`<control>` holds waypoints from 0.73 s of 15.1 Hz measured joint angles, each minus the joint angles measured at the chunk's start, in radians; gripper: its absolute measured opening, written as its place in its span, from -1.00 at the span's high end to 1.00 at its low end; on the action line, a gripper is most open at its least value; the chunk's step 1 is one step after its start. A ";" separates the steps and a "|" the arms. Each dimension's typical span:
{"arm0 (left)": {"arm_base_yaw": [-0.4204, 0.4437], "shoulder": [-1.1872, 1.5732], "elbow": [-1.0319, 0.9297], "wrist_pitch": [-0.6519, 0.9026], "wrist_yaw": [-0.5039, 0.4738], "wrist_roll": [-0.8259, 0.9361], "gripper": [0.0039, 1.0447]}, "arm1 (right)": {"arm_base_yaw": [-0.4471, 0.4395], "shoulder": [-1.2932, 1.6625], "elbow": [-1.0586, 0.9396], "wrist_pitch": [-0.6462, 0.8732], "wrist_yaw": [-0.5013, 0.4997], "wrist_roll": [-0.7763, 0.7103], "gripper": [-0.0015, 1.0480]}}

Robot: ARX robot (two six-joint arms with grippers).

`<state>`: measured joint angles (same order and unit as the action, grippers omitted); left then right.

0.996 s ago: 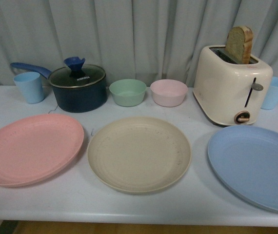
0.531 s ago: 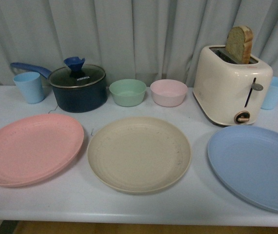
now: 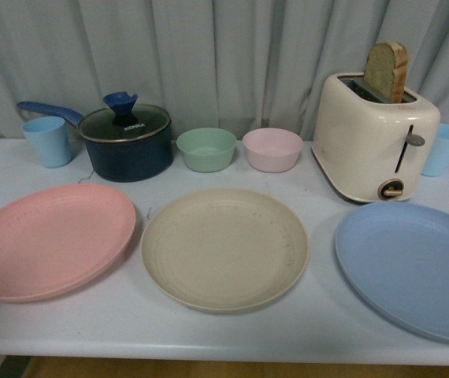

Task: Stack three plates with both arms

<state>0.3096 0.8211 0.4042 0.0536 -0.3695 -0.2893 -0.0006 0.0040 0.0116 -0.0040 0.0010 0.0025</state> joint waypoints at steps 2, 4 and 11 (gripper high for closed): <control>0.037 0.123 0.047 0.066 0.080 0.055 -0.88 | 0.000 0.000 0.000 -0.001 0.000 0.000 -0.87; 0.052 0.222 0.092 0.109 0.136 0.098 -0.88 | 0.000 0.000 0.000 0.000 0.000 0.000 -0.87; -0.002 1.131 0.824 -0.162 0.443 0.376 -0.88 | 0.000 0.000 0.000 0.000 0.000 0.000 -0.87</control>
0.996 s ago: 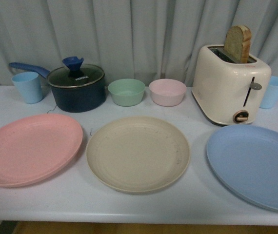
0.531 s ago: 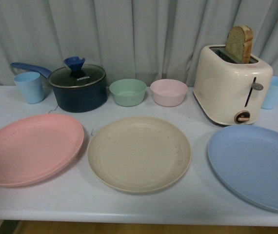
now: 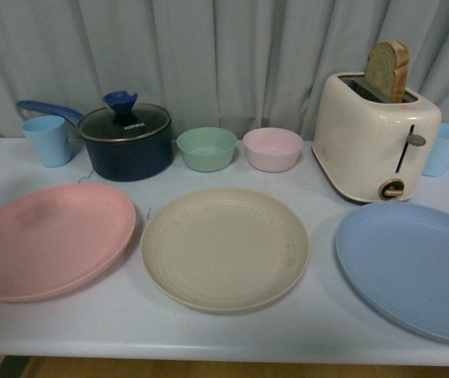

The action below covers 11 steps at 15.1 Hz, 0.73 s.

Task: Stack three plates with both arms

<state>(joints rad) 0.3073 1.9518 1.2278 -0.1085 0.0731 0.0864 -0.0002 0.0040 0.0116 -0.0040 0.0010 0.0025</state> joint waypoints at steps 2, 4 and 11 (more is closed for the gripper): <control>-0.015 0.199 0.188 -0.145 0.022 0.098 -0.88 | 0.000 0.000 0.000 0.000 0.000 0.000 -0.87; -0.006 0.255 0.195 -0.148 0.034 0.097 -0.88 | 0.000 0.000 0.000 0.000 0.000 0.000 -0.87; 0.010 0.304 0.193 -0.126 0.109 0.065 -0.04 | 0.000 0.000 0.000 0.000 0.000 0.000 -0.87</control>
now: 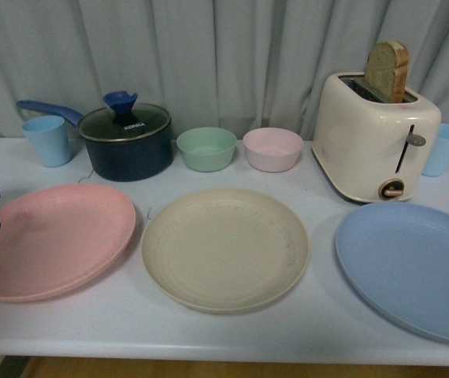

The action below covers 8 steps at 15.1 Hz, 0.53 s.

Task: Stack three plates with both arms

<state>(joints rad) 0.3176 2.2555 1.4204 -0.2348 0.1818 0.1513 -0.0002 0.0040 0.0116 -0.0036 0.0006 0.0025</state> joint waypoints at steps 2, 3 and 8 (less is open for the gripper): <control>0.000 0.000 -0.008 0.003 0.003 -0.017 0.38 | 0.000 0.000 0.000 0.000 0.000 0.000 -0.87; 0.001 0.000 -0.014 0.005 0.006 -0.021 0.58 | 0.000 0.000 0.000 0.000 0.000 0.000 -0.87; 0.016 -0.061 -0.069 0.026 0.040 -0.063 0.96 | 0.000 0.000 0.000 0.000 0.000 0.000 -0.87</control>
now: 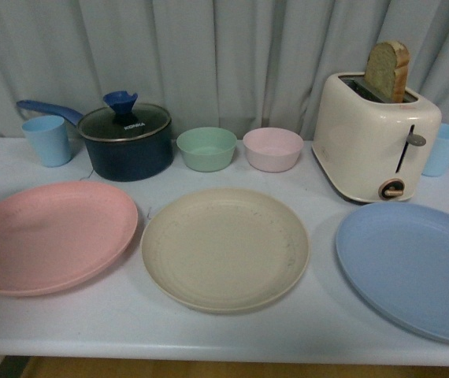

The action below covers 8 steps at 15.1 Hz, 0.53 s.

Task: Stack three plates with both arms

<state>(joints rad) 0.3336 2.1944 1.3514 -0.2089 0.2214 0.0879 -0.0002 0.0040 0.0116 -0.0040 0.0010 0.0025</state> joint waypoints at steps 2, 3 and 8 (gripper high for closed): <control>-0.006 -0.076 -0.019 0.008 -0.040 -0.019 0.96 | 0.000 0.000 0.000 0.000 0.000 0.000 -0.87; -0.016 -0.122 -0.019 0.009 -0.049 -0.032 0.96 | 0.000 0.000 0.000 0.000 0.000 0.000 -0.87; -0.226 -0.233 -0.008 -0.004 -0.011 -0.118 0.96 | 0.000 0.000 0.000 0.000 0.000 0.000 -0.87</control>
<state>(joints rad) 0.1074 1.9617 1.3430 -0.2131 0.2108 -0.0303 -0.0002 0.0040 0.0116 -0.0036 0.0010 0.0029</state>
